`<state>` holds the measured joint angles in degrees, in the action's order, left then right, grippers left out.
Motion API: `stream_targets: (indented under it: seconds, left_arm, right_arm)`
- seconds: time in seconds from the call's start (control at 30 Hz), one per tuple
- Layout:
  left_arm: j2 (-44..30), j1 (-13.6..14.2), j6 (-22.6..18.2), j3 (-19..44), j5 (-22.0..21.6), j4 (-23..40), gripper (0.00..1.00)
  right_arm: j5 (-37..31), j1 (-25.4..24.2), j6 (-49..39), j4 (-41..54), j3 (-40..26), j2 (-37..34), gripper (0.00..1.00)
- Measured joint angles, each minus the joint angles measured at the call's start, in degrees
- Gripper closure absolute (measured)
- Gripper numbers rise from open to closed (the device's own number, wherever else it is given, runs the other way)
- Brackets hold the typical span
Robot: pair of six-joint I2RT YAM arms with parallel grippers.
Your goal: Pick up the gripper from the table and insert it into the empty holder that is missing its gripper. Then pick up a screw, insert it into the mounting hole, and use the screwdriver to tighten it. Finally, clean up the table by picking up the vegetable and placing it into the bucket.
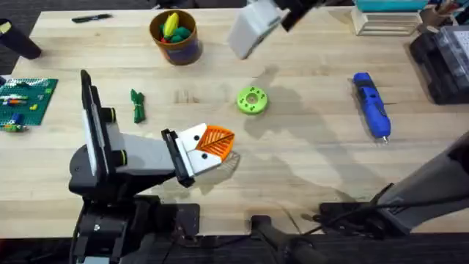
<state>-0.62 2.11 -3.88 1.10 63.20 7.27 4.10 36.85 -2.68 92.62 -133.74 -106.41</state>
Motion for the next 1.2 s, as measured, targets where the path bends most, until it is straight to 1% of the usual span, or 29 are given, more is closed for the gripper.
stream_targets:
  seconds: [0.1,0.2,0.33,0.4,0.47,0.57,0.67,0.77,0.87,0.9,1.03,1.2]
  left_arm:
    - [0.00,0.00,-0.01,0.00,0.00,0.00,0.994]
    - [0.00,0.00,0.00,0.00,0.00,0.00,0.994]
    - [0.00,0.00,0.00,0.00,0.00,0.00,0.994]
    - [0.00,0.00,0.00,0.00,0.00,0.01,0.994]
    - [0.00,0.00,0.00,0.00,0.00,0.00,0.995]
    - [-0.02,0.00,0.00,0.00,-0.02,0.00,0.995]
    - [0.00,0.00,0.00,0.00,-0.02,0.00,0.995]
    - [-0.02,0.00,0.00,0.00,-0.02,0.00,0.995]
    - [0.00,0.00,0.00,0.00,-0.01,0.00,0.995]
    - [0.00,0.00,-0.02,0.00,0.00,0.00,0.995]
    - [0.00,0.00,0.00,0.00,0.00,0.00,0.995]
    - [-0.01,0.00,-0.02,0.00,0.00,0.00,0.995]
  right_arm:
    - [0.01,-2.71,0.29,-0.12,5.17,1.68,0.008]
    - [0.03,-5.40,1.18,-1.88,13.12,5.07,0.008]
    - [0.04,-9.78,2.10,-8.76,27.68,13.44,0.008]
    - [0.04,-13.03,2.38,-12.55,36.12,19.48,0.009]
    - [0.04,-16.98,2.64,-15.16,42.91,25.14,0.007]
    - [0.04,-25.71,2.67,-19.81,52.94,33.60,0.008]
    - [-0.11,-34.86,1.02,-22.15,60.76,38.41,0.007]
    - [-0.18,-42.22,-2.95,-24.70,65.89,38.61,0.008]
    - [-0.20,-46.81,-6.52,-28.38,67.69,36.42,0.008]
    - [-0.31,-49.11,-10.59,-33.59,67.83,33.99,0.008]
    - [-4.22,-49.97,-14.96,-38.94,67.81,30.31,0.008]
    - [-7.79,-50.06,-17.11,-41.40,67.81,25.64,0.007]
